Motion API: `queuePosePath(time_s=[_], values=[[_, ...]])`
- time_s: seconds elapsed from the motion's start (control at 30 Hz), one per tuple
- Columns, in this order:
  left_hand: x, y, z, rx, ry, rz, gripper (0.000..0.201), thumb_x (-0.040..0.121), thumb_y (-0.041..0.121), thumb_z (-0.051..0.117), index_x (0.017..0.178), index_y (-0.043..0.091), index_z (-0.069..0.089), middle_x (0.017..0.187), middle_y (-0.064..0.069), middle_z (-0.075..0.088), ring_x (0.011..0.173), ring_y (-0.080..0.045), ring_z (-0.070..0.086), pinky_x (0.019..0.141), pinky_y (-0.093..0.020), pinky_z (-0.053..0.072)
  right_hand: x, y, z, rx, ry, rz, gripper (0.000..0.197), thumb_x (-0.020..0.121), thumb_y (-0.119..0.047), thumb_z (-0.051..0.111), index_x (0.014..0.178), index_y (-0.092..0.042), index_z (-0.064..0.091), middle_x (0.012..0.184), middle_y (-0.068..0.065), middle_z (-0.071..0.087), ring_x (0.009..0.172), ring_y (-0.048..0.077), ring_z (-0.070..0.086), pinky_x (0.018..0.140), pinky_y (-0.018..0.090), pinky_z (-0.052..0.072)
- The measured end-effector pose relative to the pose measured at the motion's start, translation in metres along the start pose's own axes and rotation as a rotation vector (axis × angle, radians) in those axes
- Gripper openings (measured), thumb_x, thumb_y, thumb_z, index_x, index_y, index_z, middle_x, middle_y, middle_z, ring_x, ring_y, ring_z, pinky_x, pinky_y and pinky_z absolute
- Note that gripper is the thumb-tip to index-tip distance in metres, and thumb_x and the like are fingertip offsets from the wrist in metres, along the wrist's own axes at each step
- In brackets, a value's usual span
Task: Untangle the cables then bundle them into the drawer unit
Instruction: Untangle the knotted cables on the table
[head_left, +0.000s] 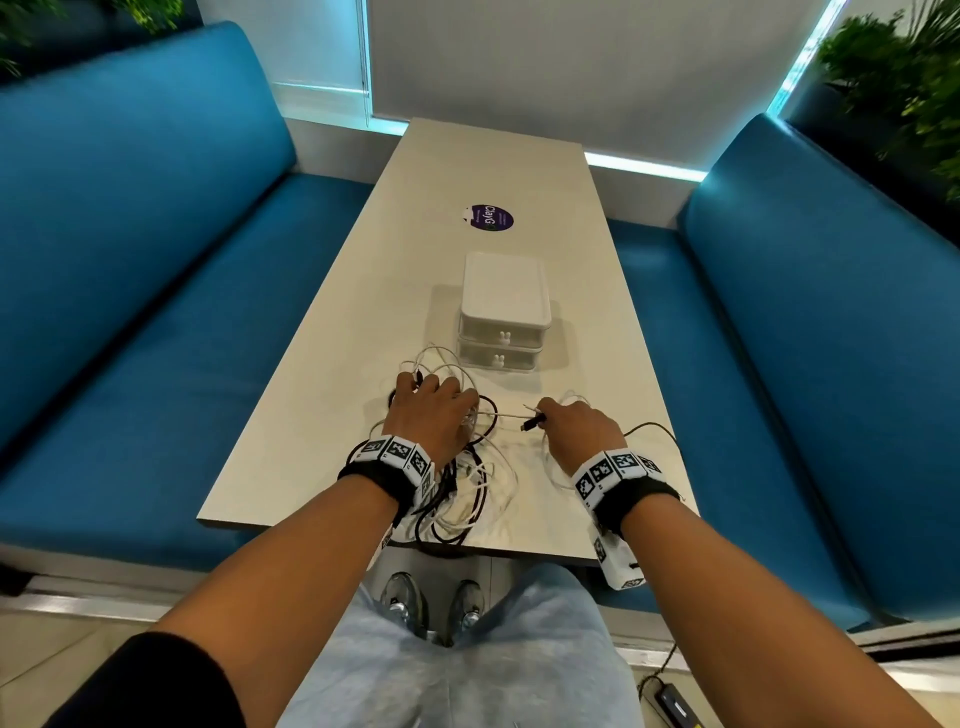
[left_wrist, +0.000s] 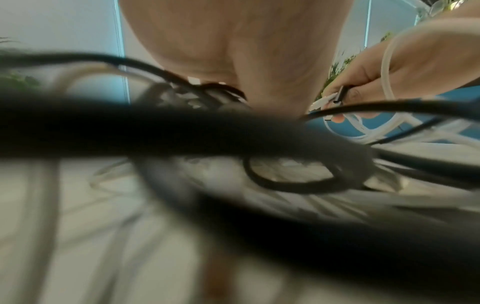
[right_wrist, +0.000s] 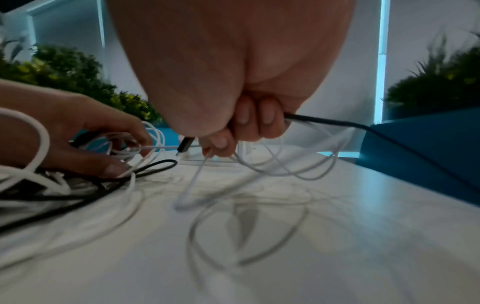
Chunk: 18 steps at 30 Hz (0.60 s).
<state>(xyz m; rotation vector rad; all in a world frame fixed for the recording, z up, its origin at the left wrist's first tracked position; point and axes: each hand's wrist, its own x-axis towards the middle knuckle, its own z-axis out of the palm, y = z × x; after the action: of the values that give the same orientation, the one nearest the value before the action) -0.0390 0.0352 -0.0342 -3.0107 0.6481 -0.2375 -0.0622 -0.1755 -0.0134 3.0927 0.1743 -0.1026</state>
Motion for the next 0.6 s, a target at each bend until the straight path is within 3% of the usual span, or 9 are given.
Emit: queuePosePath(time_s=[0.1,0.23,0.3,0.4,0.53,0.6], values=[[0.003,0.002,-0.002,0.029,-0.035,0.003,0.035,0.085,0.036,0.061,0.118,0.028,0.054,0.113,0.001,0.059,0.108,-0.027,0.053,0.092,-0.048,0.028,-0.001,0.009,-0.006,-0.028,-0.027,0.046,0.026,0.100,-0.018,0.038,0.124,-0.017,0.049,0.105,0.010,0.060,0.090,0.032,0.063,0.065,0.035,0.044],[0.001,-0.013,0.004,-0.004,-0.023,-0.058,0.035,0.090,0.037,0.056,0.123,0.026,0.054,0.123,-0.001,0.055,0.114,-0.028,0.051,0.094,-0.048,0.026,-0.014,0.042,-0.015,-0.054,-0.161,0.238,0.031,0.096,-0.009,0.035,0.120,-0.010,0.055,0.114,0.013,0.062,0.105,0.032,0.061,0.078,0.038,0.046],[0.001,-0.020,0.005,-0.031,0.001,-0.076,0.037,0.092,0.039,0.054,0.127,0.027,0.053,0.128,-0.001,0.052,0.117,-0.027,0.049,0.095,-0.047,0.027,-0.028,0.060,-0.016,-0.080,-0.215,0.336,0.027,0.093,-0.007,0.038,0.108,-0.010,0.060,0.113,0.012,0.064,0.100,0.031,0.062,0.080,0.038,0.047],[0.004,-0.022,0.001,-0.063,0.019,-0.087,0.041,0.091,0.041,0.057,0.129,0.025,0.051,0.135,0.000,0.047,0.120,-0.025,0.046,0.096,-0.046,0.028,-0.037,0.069,-0.014,-0.037,-0.189,0.433,0.016,0.090,-0.003,0.041,0.083,-0.012,0.053,0.102,0.010,0.065,0.081,0.029,0.059,0.070,0.036,0.046],[0.007,-0.017,-0.005,-0.127,0.057,-0.094,0.045,0.090,0.035,0.059,0.131,0.021,0.048,0.139,-0.001,0.044,0.122,-0.026,0.045,0.096,-0.045,0.032,-0.024,0.060,-0.012,0.142,-0.034,0.489,0.021,0.093,-0.008,0.037,0.104,-0.009,0.055,0.101,0.012,0.064,0.092,0.034,0.062,0.068,0.035,0.043],[0.007,-0.015,-0.007,-0.152,0.080,-0.098,0.041,0.091,0.034,0.057,0.129,0.020,0.050,0.135,-0.002,0.047,0.120,-0.026,0.047,0.096,-0.044,0.032,-0.017,0.052,-0.012,0.238,0.028,0.456,0.022,0.096,-0.015,0.036,0.106,-0.011,0.055,0.101,0.013,0.066,0.091,0.036,0.063,0.073,0.038,0.046]])
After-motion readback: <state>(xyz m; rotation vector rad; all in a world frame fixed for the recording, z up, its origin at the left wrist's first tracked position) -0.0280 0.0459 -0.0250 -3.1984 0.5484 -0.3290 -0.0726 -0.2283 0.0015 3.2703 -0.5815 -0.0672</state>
